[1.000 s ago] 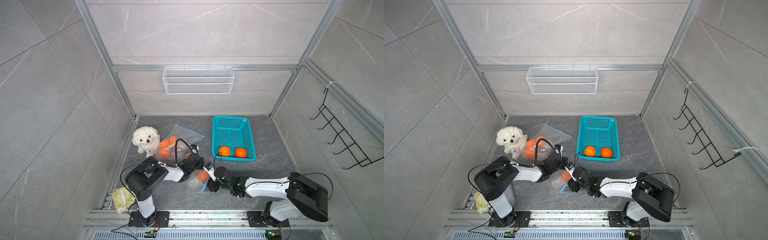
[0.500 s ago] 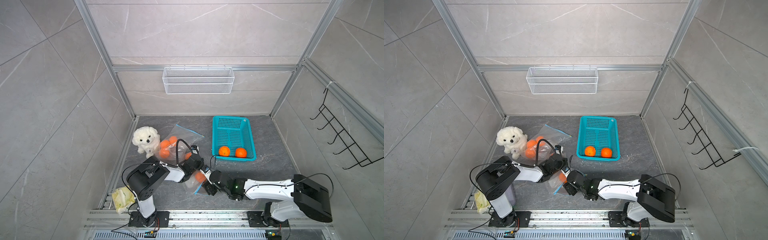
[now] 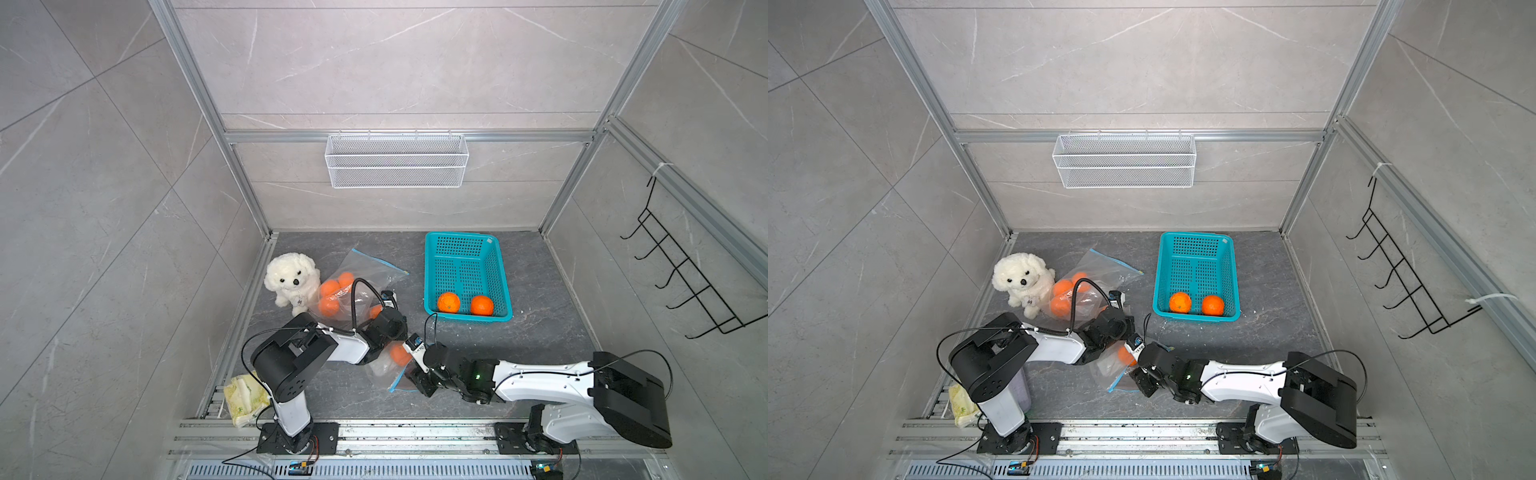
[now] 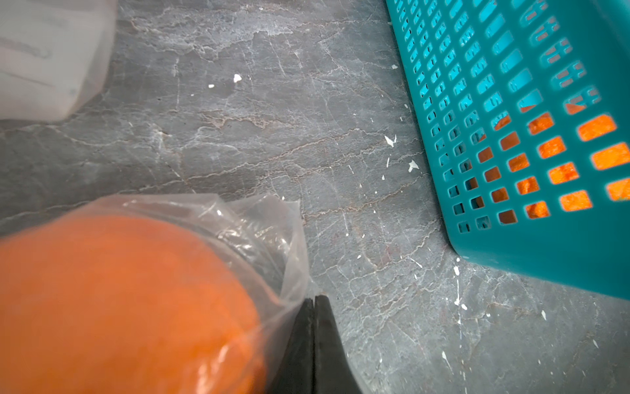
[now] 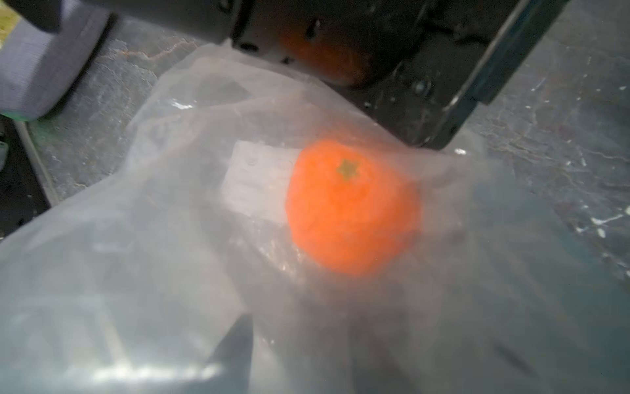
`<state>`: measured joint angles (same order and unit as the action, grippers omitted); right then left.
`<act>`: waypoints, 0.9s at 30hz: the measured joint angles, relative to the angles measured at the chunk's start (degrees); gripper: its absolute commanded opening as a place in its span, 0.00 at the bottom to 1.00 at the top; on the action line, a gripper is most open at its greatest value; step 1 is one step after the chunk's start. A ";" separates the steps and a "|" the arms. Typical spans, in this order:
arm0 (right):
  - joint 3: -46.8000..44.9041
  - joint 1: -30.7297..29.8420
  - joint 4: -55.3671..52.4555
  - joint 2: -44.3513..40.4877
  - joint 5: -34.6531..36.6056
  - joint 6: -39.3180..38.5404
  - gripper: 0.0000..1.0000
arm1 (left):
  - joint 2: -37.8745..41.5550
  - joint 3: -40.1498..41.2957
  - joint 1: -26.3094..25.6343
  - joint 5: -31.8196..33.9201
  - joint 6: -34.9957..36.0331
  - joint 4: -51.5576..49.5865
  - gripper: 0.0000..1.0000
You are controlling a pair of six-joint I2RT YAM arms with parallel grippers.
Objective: Open the zip-top bag and take out the orange
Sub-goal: Pick up the orange from the zipper food storage bag.
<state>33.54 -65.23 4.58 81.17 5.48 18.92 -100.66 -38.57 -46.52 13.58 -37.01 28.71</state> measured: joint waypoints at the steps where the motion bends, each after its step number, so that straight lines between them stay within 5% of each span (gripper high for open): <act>1: 0.48 0.00 0.11 1.14 0.15 0.04 0.63 | 0.00 0.15 -0.09 0.00 -0.17 0.24 0.00; 9: 4.37 0.37 3.04 9.92 4.92 0.37 0.81 | -1.01 0.98 -1.62 0.09 -1.16 2.89 0.00; 15: 8.35 0.42 3.41 15.32 9.44 -0.57 0.81 | -1.27 1.53 -0.44 0.39 -1.42 3.65 0.00; 20: 9.53 1.03 4.37 17.62 11.17 -1.64 0.71 | -0.74 3.08 -0.11 1.22 -1.84 4.85 0.00; 27: 8.24 1.97 8.81 17.97 10.64 -4.17 0.82 | -1.44 3.34 -0.11 0.59 -3.48 7.34 0.00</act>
<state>41.78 -63.26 13.39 99.13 16.12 14.74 -102.10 -35.22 -46.63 14.17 -40.49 36.05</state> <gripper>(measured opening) 0.801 0.051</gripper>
